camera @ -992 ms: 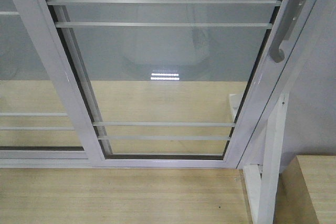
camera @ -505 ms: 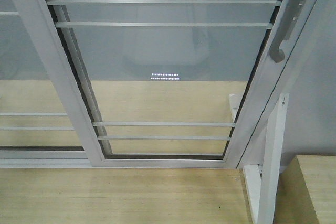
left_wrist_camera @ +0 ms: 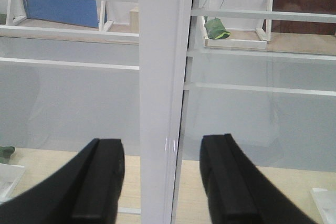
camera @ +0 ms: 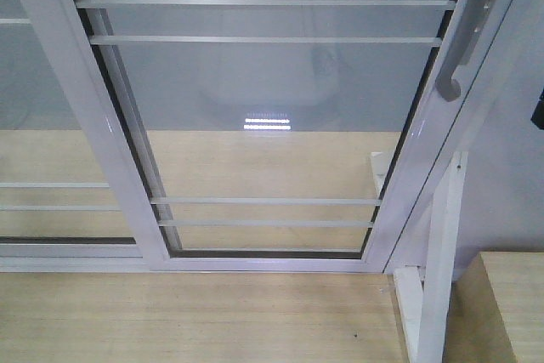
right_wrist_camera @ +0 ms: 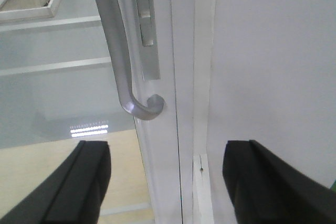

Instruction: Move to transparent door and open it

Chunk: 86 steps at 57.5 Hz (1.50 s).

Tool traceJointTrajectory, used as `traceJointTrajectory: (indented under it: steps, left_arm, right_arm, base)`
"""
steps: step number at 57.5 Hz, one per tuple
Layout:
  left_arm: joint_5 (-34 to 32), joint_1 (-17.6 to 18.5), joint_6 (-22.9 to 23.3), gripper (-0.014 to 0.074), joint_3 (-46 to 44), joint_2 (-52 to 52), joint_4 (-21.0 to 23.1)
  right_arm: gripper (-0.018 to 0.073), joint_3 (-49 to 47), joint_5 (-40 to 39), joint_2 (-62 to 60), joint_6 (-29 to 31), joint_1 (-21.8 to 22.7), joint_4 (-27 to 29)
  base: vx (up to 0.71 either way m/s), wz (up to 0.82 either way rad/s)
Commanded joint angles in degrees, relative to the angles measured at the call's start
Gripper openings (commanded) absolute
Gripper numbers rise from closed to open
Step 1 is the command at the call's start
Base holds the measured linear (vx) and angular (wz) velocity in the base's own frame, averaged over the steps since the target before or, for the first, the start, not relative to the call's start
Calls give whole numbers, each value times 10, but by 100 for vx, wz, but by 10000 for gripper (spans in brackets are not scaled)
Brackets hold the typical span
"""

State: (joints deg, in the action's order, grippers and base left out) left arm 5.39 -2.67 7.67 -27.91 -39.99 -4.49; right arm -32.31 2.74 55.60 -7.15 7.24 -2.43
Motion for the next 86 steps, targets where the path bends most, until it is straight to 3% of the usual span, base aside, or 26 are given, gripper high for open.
traceJointTrajectory:
  steps: [1,8,19,31,39,54,65,74,86]
  left_arm:
    - [-43,-1,4,471,-18,0,3]
    - [-43,-1,4,470,-18,0,3]
    - [-43,-1,4,470,-18,0,3]
    - [-43,-1,4,470,-18,0,3]
    - [-43,-1,4,470,-18,0,3]
    - [-43,-1,4,470,-18,0,3]
    - [-43,-1,4,470,-18,0,3]
    - [-43,-1,4,470,-18,0,3]
    - [-43,-1,4,470,-18,0,3]
  right_arm:
    - [529,-17,-107,17,7,2,-12]
    - [529,-17,-215,57,10,-7,-64]
    - [529,-20,-342,147,21,-61,-138]
    - [529,-83,-385,267,49,-65,-56]
    - [529,-145,-390,326,94,-66,-45]
    - [529,-255,-384,396,95,-66,-40]
    - [521,-307,-368,433,101,-66,9]
    - [461,-319,-363,446,148,-66,43]
    - [294,-319,-381,462,191,-66,76]
  base:
    - [0,0]
    - [0,0]
    - [0,0]
    - [0,0]
    - [0,0]
    - [0,0]
    - [0,0]
    - [0,0]
    - [0,0]
